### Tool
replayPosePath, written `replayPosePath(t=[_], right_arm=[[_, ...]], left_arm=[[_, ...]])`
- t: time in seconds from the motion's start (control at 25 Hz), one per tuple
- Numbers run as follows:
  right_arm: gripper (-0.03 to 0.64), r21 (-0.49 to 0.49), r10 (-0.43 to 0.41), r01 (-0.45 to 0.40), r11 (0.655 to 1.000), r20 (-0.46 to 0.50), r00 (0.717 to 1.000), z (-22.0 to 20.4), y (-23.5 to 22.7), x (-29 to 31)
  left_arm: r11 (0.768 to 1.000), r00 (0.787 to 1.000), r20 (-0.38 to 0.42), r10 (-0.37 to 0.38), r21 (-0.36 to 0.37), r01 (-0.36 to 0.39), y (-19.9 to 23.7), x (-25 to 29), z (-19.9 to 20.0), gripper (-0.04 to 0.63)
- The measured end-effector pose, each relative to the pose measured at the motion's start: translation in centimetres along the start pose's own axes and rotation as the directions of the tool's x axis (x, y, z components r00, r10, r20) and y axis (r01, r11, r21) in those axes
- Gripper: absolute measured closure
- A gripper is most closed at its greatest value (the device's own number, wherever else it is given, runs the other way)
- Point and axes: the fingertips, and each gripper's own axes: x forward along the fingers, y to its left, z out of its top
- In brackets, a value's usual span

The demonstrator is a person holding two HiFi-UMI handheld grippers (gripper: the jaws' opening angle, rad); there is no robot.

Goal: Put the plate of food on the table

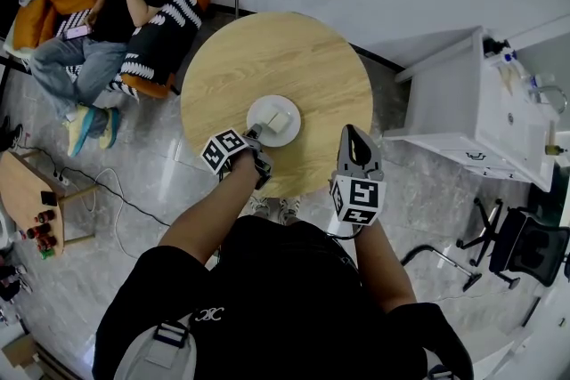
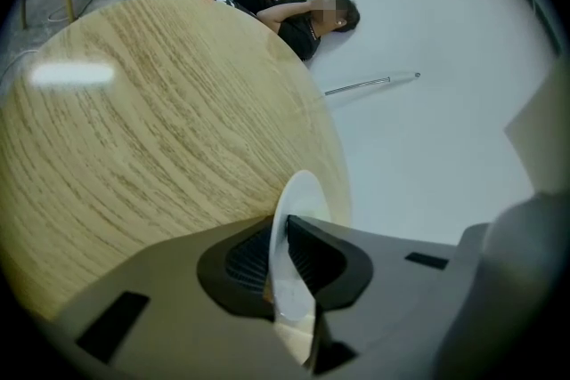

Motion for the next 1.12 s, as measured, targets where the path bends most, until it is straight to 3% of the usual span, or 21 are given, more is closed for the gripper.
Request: replayPosePath(t=[0.16,0.36,0.64,0.76,0.96,1.0,1.04,1.12], right_arm=[[0.609,0.005,-0.002,0.002,1.0,-0.002,1.0,-0.1,-0.4,-0.4],[0.609,0.003,-0.003,0.003,1.0,0.001,1.0,-0.2,-1.0,-0.9],[0.609,-0.013,0.026,-0.026,1.0,0.04,0.999,0.7,-0.8,-1.3],[0.609,-0.002,0.035,-0.035,0.999,0.044,0.998,0.8,-0.9,-1.3],[0.609,0.012,0.063,-0.063,0.998,0.042,0.997,0.7,0.0,-0.8],[0.609,0.015,0.071,-0.071,0.997,0.042,0.997,0.7,0.3,-0.7],[0.609,0.016,0.08,-0.081,0.997,0.042,0.996,0.7,0.6,-0.5],[0.609,0.012,0.099,-0.1,0.995,0.044,0.994,0.9,1.2,-0.2]], left_arm=[[0.996,0.995,-0.032,0.09,-0.004,-0.09,0.1,0.0,-0.1,0.557],[0.972,0.974,-0.049,0.22,0.093,-0.215,0.2,-0.2,0.3,0.532],[0.934,0.949,-0.039,0.313,0.195,-0.3,0.6,-1.0,0.1,0.494],[0.926,0.946,-0.034,0.324,0.219,-0.309,0.8,-1.7,-0.2,0.494],[0.93,0.958,-0.034,0.284,0.251,-0.267,0.5,-2.8,-0.4,0.5],[0.929,0.96,-0.029,0.277,0.263,-0.26,0.4,-3.1,-0.4,0.524],[0.927,0.963,-0.023,0.269,0.277,-0.253,0.3,-3.4,-0.4,0.589],[0.927,0.972,-0.028,0.234,0.308,-0.215,-0.4,-3.7,-0.7,0.589]])
